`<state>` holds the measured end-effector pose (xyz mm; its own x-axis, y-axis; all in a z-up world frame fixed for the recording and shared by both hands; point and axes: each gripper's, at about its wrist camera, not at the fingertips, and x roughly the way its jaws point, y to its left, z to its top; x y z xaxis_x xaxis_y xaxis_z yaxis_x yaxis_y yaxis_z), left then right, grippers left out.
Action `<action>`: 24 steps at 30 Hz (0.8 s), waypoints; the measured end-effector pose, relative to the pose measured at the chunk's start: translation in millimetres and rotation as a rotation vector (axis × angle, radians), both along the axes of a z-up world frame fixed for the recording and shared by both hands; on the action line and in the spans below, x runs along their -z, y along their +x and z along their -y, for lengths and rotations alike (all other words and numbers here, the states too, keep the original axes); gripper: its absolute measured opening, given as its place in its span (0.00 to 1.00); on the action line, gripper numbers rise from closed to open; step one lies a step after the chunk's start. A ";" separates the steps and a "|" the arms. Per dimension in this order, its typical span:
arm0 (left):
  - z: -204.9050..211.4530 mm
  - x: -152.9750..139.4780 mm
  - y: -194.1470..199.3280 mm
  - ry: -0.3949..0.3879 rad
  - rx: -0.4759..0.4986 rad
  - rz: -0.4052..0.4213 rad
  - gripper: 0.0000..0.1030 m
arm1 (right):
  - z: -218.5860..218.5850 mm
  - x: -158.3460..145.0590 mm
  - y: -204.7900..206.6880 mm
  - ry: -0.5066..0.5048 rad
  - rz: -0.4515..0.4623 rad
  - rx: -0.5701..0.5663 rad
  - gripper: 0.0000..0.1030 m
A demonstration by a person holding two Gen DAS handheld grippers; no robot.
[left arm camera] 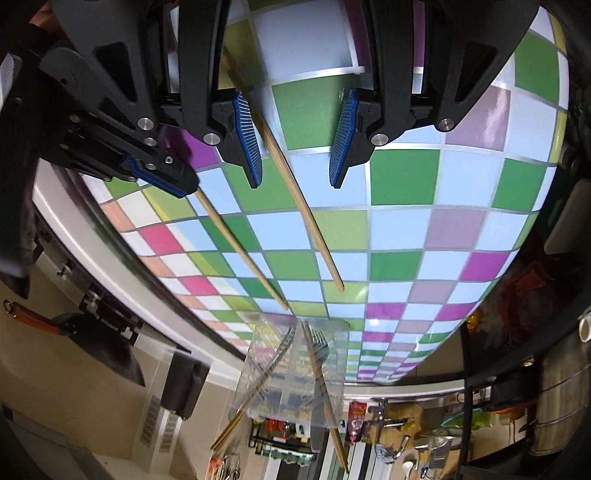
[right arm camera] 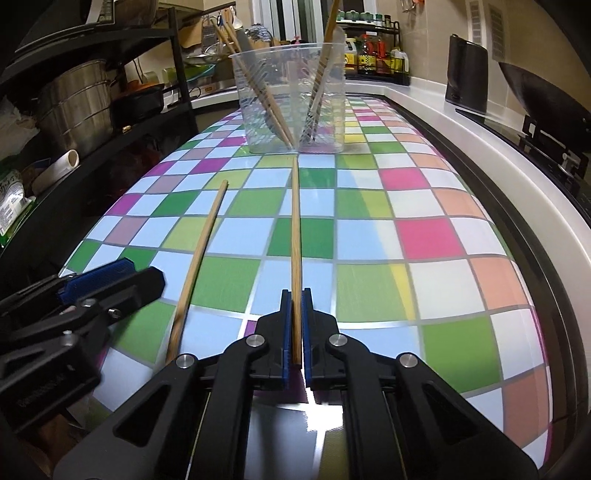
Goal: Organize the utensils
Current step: 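Move both open tools down to the last chopsticks lying on the mat, then close the left tool on a bamboo chopstick while the right tool grasps another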
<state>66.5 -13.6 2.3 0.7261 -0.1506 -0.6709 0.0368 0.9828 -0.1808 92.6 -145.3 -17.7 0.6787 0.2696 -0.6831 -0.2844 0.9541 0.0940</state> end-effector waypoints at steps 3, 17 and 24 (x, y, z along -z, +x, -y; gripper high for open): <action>7.7 5.3 5.5 0.059 0.008 -0.029 0.37 | 3.1 0.2 0.7 0.003 -0.007 0.003 0.05; -12.9 9.8 6.9 0.134 -0.048 -0.038 0.07 | -2.5 1.3 -4.3 0.031 -0.018 0.002 0.05; -39.5 9.9 6.1 0.120 -0.113 -0.029 0.07 | -15.3 2.6 -17.4 0.013 0.013 0.034 0.05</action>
